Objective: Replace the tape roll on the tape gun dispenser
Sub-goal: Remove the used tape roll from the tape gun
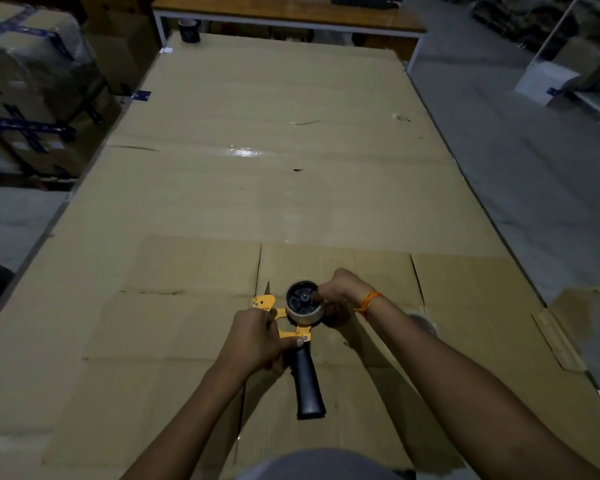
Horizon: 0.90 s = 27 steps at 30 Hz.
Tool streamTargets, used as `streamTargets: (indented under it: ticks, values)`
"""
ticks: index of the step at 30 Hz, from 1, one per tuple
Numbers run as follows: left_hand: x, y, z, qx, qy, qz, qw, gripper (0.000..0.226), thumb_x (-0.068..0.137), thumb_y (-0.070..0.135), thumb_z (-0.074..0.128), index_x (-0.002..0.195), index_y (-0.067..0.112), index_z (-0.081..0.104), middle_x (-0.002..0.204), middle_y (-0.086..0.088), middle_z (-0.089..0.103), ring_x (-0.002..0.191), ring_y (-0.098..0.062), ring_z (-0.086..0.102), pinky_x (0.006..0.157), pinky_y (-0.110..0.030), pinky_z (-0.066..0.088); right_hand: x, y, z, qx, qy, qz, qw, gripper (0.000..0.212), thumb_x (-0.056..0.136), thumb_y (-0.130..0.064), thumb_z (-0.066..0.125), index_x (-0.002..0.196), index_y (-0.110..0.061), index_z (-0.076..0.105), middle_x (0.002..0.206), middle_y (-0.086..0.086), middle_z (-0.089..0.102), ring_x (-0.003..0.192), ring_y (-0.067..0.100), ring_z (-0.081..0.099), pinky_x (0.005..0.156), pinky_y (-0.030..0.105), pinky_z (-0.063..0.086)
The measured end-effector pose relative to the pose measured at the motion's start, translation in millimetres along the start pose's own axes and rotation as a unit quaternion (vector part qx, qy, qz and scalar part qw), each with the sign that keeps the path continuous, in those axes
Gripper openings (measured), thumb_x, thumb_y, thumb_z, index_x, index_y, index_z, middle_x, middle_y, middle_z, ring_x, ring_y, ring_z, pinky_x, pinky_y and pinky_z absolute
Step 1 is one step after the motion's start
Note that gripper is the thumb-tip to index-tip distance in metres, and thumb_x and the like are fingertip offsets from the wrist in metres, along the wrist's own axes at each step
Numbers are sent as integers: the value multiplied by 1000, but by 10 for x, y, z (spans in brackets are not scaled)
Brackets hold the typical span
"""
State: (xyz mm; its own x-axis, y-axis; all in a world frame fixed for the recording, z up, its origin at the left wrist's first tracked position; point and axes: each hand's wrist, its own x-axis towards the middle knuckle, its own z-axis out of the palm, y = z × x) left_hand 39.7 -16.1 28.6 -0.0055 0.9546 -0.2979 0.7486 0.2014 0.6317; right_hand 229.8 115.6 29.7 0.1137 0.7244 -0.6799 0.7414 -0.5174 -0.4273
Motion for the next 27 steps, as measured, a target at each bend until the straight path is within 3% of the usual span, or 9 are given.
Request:
streamTargets:
  ticks: [3, 5, 8, 11, 13, 16, 20, 23, 27]
  values:
    - [65, 207, -24, -14, 53, 4, 999, 39, 79, 42, 90, 66, 10, 72, 60, -3, 75, 42, -1, 57, 55, -27, 59, 11, 34, 17, 10, -10, -3, 1000, 27, 87, -13, 84, 84, -4, 58, 81, 12, 71, 69, 27, 73, 47, 28, 56]
    - [135, 319, -24, -38, 47, -31, 998, 32, 90, 32, 81, 72, 6, 80, 67, -7, 79, 49, -6, 63, 56, -21, 59, 7, 23, 9, 12, -13, -5, 1000, 26, 87, -13, 82, 82, -4, 59, 81, 12, 70, 72, 28, 72, 53, 32, 58]
    - [249, 437, 0, -30, 4, -86, 996, 43, 101, 34, 68, 80, -1, 81, 67, -13, 79, 58, -18, 72, 52, -19, 50, -10, -6, -16, 0, -21, -5, 1000, 23, 89, -13, 78, 78, -6, 59, 72, 10, 64, 57, 22, 62, 36, 20, 45]
    - [332, 511, 37, -91, -66, -151, 982, 37, 107, 30, 60, 87, 0, 66, 40, -1, 65, 32, -6, 60, 35, -15, 40, -37, -12, -1, -20, -25, -10, 999, 17, 90, -10, 71, 77, -7, 61, 71, 10, 62, 60, 24, 62, 44, 24, 50]
    - [377, 533, 66, -132, -128, -183, 966, 38, 111, 23, 52, 88, -4, 63, 36, -1, 61, 21, -7, 48, 30, -15, 33, -50, -2, -4, -65, -27, -22, 997, 19, 92, -10, 66, 74, -6, 61, 70, 11, 64, 61, 26, 67, 52, 30, 54]
    - [450, 535, 99, -218, -183, -231, 930, 42, 113, 17, 40, 88, -7, 63, 45, -6, 66, 23, -8, 39, 31, -14, 29, -75, 2, -110, -114, -65, -52, 990, 26, 96, -9, 71, 73, -1, 60, 70, 13, 68, 37, 17, 66, 36, 22, 49]
    - [475, 517, 112, -263, -176, -252, 915, 32, 108, 8, 38, 90, -5, 60, 47, -7, 67, 25, -9, 39, 29, -13, 28, -37, 17, -327, -185, -111, -106, 971, 23, 91, -26, 80, 90, -3, 77, 92, 13, 82, 73, 24, 73, 71, 35, 62]
    - [420, 498, 143, -277, -149, -250, 916, 30, 110, 13, 43, 96, -5, 62, 52, -7, 68, 28, -10, 42, 31, -15, 31, 20, -50, -392, -176, -125, -181, 959, 25, 96, -24, 77, 104, -1, 80, 96, 11, 77, 86, 22, 66, 78, 38, 55]
    - [346, 500, 172, -295, -124, -241, 916, 33, 112, 18, 46, 96, -6, 61, 37, -1, 61, 21, -6, 40, 30, -12, 31, 76, -281, -359, -213, -130, -261, 933, 26, 97, -17, 77, 117, 0, 79, 119, 17, 79, 105, 26, 72, 98, 42, 59]
